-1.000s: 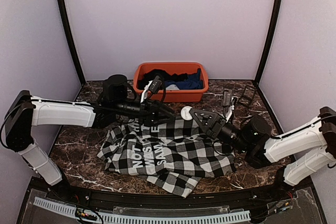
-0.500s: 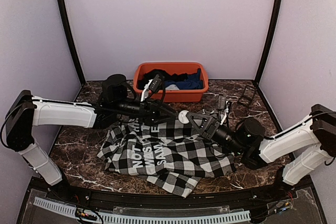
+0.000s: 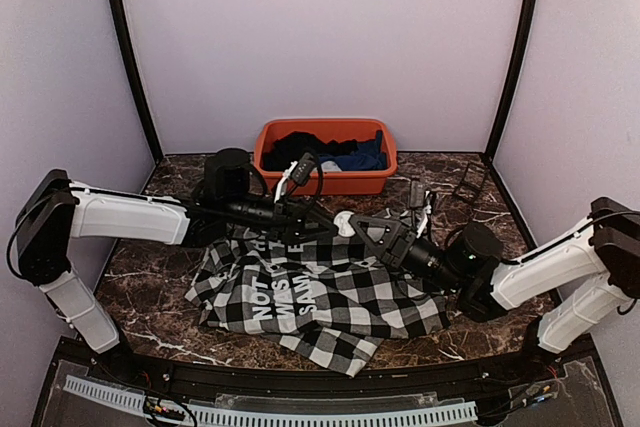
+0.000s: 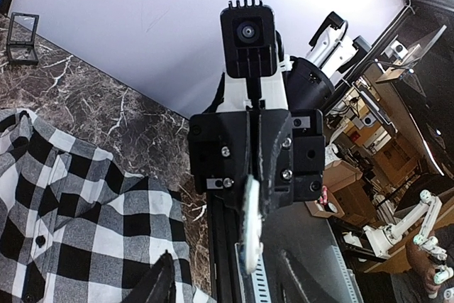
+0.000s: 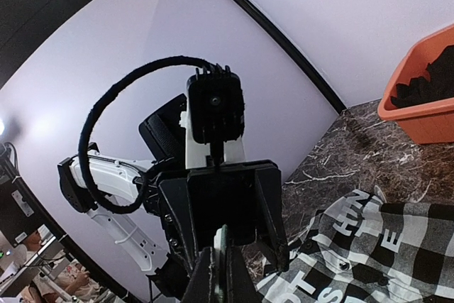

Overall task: Pin the brooch onto the clothing
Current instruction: Pass from the right arm to the left

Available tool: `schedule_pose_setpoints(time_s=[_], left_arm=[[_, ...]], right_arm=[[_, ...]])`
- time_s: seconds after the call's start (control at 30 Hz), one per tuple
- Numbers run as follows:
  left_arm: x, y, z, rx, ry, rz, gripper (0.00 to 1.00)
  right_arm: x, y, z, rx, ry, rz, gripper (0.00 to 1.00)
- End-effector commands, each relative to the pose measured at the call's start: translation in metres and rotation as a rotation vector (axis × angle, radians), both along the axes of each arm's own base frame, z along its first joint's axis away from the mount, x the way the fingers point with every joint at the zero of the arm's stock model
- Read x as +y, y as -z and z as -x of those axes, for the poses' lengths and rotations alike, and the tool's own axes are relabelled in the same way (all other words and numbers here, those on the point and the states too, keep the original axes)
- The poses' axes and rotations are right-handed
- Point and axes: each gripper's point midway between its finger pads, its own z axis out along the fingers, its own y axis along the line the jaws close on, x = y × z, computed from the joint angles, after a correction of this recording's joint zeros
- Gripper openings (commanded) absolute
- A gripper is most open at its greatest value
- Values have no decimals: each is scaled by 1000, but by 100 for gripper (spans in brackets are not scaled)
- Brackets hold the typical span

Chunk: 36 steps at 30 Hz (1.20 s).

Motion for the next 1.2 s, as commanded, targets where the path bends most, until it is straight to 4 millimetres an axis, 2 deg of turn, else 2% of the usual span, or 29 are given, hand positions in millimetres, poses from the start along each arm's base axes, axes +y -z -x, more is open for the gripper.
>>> schedule_pose_setpoints(time_s=[0.0, 0.3, 0.37, 0.43, 0.47, 0.5, 0.57, 0.63, 0.8, 1.03, 1.1, 1.17], left_arm=[[-3, -12, 5, -10, 34, 43, 45], [-1, -17, 9, -16, 54, 64, 9], [-1, -17, 10, -12, 59, 66, 6], [-1, -18, 11, -6, 65, 69, 9], [-2, -17, 11, -1, 66, 68, 14], [-2, -18, 11, 1, 70, 72, 24], [-2, -18, 12, 6, 75, 78, 33], [-2, -18, 13, 8, 79, 80, 37], [-1, -17, 15, 14, 89, 79, 36], [-3, -18, 19, 17, 106, 83, 13], [-3, -17, 19, 19, 108, 84, 12], [-3, -18, 19, 19, 109, 87, 14]], right_arm=[[6, -22, 9, -50, -48, -87, 0], [3, -21, 7, -49, -28, -89, 0], [2, -23, 6, -55, -18, -86, 0], [1, -24, 6, -58, -12, -87, 0], [0, -24, 5, -59, -10, -85, 0], [0, -25, 6, -61, -9, -88, 0], [0, -24, 5, -62, -6, -87, 0], [-1, -25, 6, -63, -6, -93, 0], [-5, -27, 6, -69, 2, -105, 0], [-8, -28, 5, -66, 12, -119, 0], [-10, -27, 5, -65, 14, -122, 0], [-10, -26, 5, -59, 12, -124, 0]])
